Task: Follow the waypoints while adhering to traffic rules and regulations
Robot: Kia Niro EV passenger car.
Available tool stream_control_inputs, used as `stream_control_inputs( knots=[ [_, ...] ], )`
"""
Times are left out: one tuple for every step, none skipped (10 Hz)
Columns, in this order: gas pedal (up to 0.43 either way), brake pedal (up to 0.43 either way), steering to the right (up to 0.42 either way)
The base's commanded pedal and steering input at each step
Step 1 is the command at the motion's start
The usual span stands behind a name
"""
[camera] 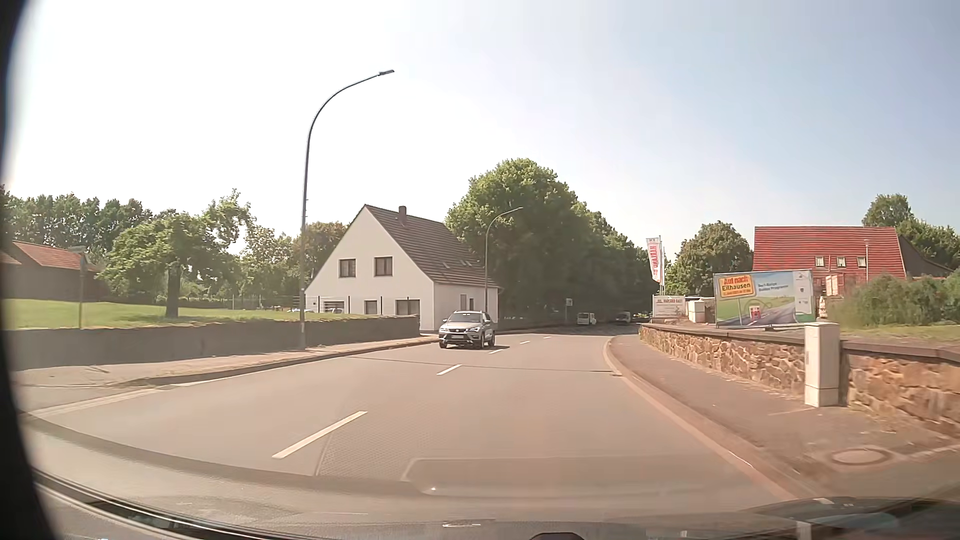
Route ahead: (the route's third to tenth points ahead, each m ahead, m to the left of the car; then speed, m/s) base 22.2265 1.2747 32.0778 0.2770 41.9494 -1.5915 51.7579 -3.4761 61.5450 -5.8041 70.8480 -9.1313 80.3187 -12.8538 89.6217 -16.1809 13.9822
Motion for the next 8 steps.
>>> stream_control_inputs(
  knots=[
    [0.118,0.000,0.023],
    [0.118,0.000,0.024],
    [0.118,0.000,0.024],
    [0.118,0.000,0.024],
    [0.118,0.000,0.024],
    [0.118,0.000,0.024],
    [0.118,0.000,0.024],
    [0.118,0.000,0.024]
  ],
)
